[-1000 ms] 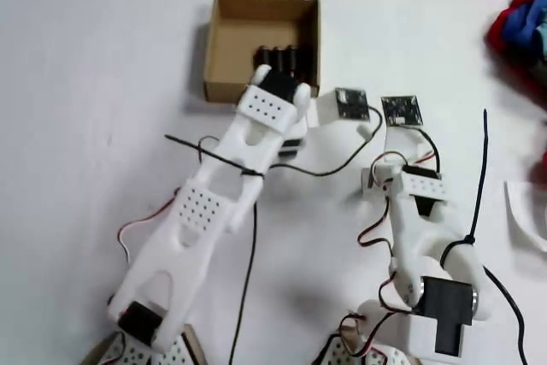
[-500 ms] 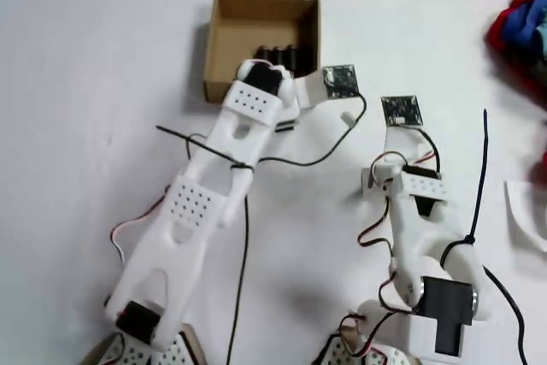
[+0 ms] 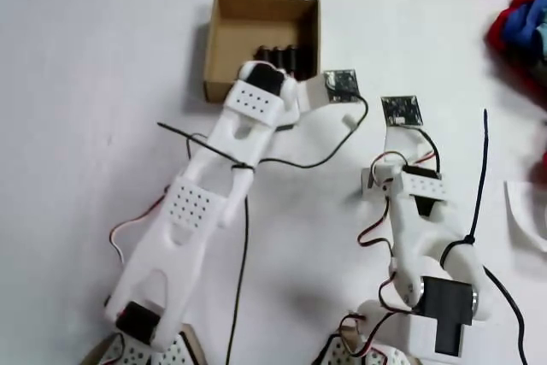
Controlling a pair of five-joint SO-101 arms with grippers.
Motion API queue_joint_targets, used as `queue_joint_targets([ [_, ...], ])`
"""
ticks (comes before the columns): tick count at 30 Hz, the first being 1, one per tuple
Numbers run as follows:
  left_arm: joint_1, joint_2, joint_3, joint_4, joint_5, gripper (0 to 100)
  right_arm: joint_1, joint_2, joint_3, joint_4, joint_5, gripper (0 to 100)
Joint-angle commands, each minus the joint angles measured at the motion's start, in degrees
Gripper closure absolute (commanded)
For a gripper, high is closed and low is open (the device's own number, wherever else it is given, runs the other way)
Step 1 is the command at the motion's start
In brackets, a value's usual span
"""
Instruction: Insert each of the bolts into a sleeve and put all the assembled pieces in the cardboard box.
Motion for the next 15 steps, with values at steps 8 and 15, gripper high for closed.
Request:
queue_joint_targets([
  [8, 2.8, -1.1, -15.8, 14.0, -0.4, 97, 0.7, -2.2, -0.7, -0.7, -0.6, 97.7],
  [15, 2.1, 1.2, -17.7, 6.8, -0.4, 93, 0.7, -2.2, -0.7, -0.7, -0.6, 97.7],
])
